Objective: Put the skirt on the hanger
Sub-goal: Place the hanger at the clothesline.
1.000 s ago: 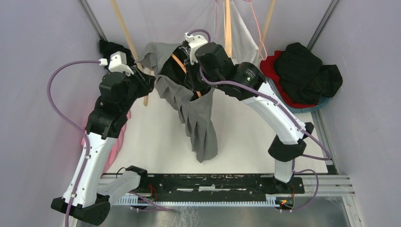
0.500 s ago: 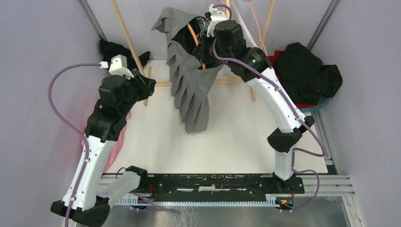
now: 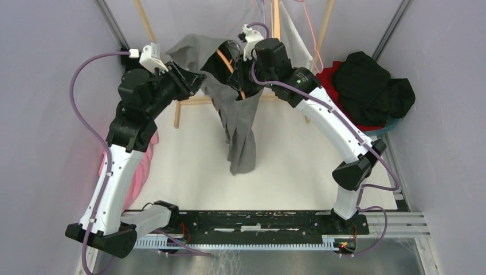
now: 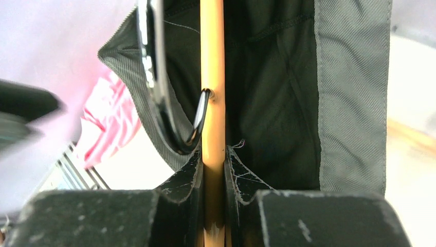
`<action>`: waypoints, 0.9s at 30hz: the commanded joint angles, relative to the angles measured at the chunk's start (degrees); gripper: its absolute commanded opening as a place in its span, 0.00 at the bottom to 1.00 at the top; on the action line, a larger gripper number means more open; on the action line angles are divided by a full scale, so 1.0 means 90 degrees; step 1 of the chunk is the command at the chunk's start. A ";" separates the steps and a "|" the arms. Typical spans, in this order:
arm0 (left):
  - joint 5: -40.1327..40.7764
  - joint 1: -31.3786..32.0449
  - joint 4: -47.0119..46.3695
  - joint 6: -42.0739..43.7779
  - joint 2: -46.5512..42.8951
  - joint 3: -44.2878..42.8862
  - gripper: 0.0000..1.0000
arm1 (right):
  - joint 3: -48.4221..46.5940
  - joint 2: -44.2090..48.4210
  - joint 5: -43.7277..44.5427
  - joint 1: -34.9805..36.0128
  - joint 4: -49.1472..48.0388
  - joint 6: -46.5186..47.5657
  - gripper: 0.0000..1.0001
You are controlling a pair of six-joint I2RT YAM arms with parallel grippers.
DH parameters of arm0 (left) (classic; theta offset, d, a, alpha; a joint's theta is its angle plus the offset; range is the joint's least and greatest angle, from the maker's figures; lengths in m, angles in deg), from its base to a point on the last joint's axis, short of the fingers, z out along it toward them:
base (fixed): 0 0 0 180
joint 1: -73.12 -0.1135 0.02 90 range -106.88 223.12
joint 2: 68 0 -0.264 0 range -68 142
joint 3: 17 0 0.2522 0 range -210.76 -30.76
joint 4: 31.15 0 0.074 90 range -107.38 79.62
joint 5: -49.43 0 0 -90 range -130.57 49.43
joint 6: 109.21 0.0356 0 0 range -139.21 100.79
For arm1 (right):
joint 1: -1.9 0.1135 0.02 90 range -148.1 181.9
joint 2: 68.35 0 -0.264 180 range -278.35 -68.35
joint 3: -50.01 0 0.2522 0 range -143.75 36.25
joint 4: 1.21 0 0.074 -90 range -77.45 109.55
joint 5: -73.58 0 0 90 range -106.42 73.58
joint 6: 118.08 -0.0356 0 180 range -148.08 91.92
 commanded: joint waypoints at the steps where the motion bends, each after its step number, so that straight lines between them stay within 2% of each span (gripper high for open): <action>1: -0.0578 -0.0001 -0.0951 -0.0742 -0.0086 -0.0401 0.42 | 0.0561 0.0780 -0.0240 0.0262 -0.0815 0.0323 0.01; 5: -0.0739 0.0004 -0.1344 -0.1098 0.0041 -0.0201 0.43 | 0.1051 0.1088 -0.0008 0.0525 -0.0879 0.0434 0.01; 11: -0.1203 0.0003 -0.2010 -0.1742 0.0066 0.0597 0.44 | 0.1494 0.1401 0.0420 0.0697 -0.1040 0.0427 0.01; 27: -0.1153 0.0013 -0.2693 -0.2634 0.0007 0.1502 0.50 | 0.1871 0.1599 0.0577 0.0842 -0.1355 0.0398 0.01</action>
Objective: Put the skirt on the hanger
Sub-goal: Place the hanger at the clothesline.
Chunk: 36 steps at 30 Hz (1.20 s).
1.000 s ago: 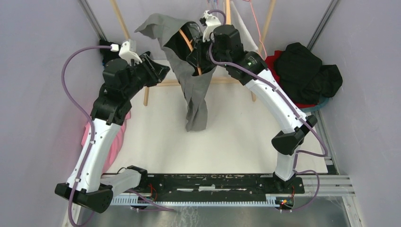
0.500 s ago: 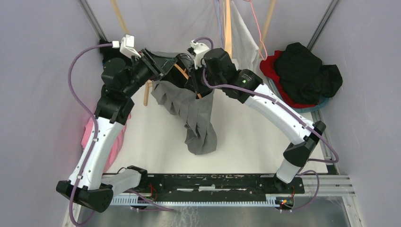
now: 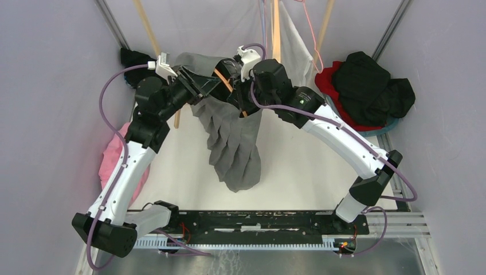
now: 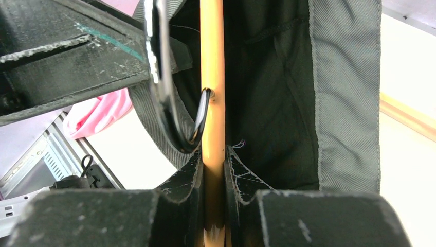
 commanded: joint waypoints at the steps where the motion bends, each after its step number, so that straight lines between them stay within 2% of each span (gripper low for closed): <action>1: -0.0113 0.0014 -0.0756 -0.0556 -0.0012 0.0165 0.50 | -0.0127 0.0331 0.0070 0.0111 -0.0942 0.0031 0.01; 14: 0.0199 0.0016 -0.1017 -0.0743 0.0135 0.0289 0.52 | -0.0111 0.0176 0.0041 0.0484 -0.0979 0.0060 0.01; 16: 0.0244 0.0014 -0.1031 -0.0735 0.0146 0.0298 0.46 | -0.0041 0.0203 0.0050 0.0521 -0.1014 0.0057 0.01; 20: 0.0295 0.0014 -0.1017 -0.0712 0.0183 0.0299 0.25 | 0.0154 0.0303 0.0060 0.0538 -0.1119 0.0032 0.01; 23: 0.0293 0.0014 -0.1041 -0.0718 0.0212 0.0289 0.17 | 0.0441 0.0468 0.0100 0.0541 -0.1319 0.0047 0.04; 27: 0.0341 0.0019 -0.1109 -0.0792 0.0178 0.0321 0.14 | 0.1147 0.0878 0.0206 0.0548 -0.1858 0.0105 0.11; 36: 0.0398 0.0014 -0.1132 -0.0853 0.0204 0.0289 0.14 | 0.2514 0.1745 0.0338 0.0544 -0.2996 0.0221 0.27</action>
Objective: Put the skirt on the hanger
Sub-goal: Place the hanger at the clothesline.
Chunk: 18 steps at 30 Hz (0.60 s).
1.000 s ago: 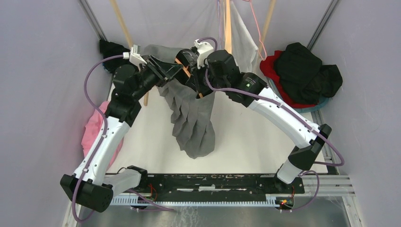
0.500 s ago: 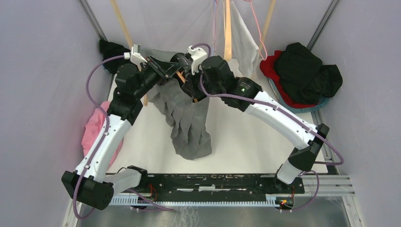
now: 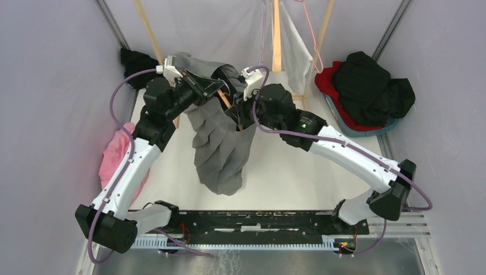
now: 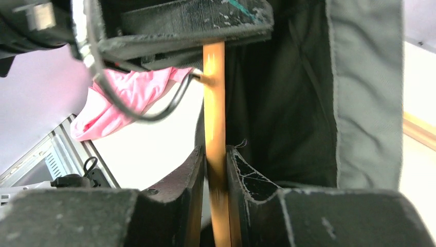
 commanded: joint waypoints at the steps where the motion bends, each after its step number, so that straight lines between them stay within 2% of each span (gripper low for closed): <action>1: 0.0370 -0.0139 -0.0529 0.0079 -0.0007 -0.0068 0.14 | 0.0318 0.0810 0.0090 0.0044 -0.1012 0.0129 0.29; 18: 0.0362 -0.0141 -0.0675 -0.0091 -0.0031 -0.0006 0.13 | 0.0960 0.0913 0.0070 0.0060 -0.1523 0.0239 0.34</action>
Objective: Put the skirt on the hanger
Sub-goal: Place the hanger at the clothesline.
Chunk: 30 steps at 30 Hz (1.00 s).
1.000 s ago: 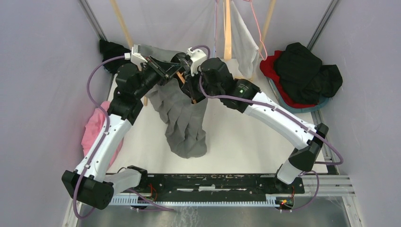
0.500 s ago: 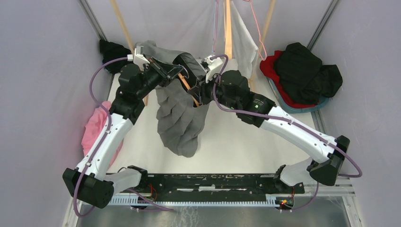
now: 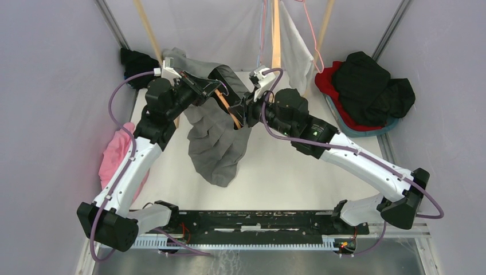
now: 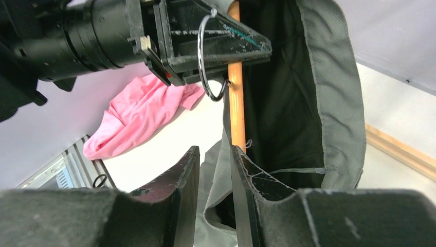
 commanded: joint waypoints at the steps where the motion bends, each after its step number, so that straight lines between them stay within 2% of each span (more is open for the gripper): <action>1: -0.0002 -0.0032 -0.0722 -0.0103 -0.0125 -0.0150 0.13 | 0.0233 0.0019 0.0025 0.0053 -0.0649 0.0113 0.34; 30: -0.0272 -0.0030 -0.0890 -0.0336 -0.0188 -0.0233 0.13 | 0.0724 -0.0483 0.0857 0.0268 -0.1556 0.0348 0.34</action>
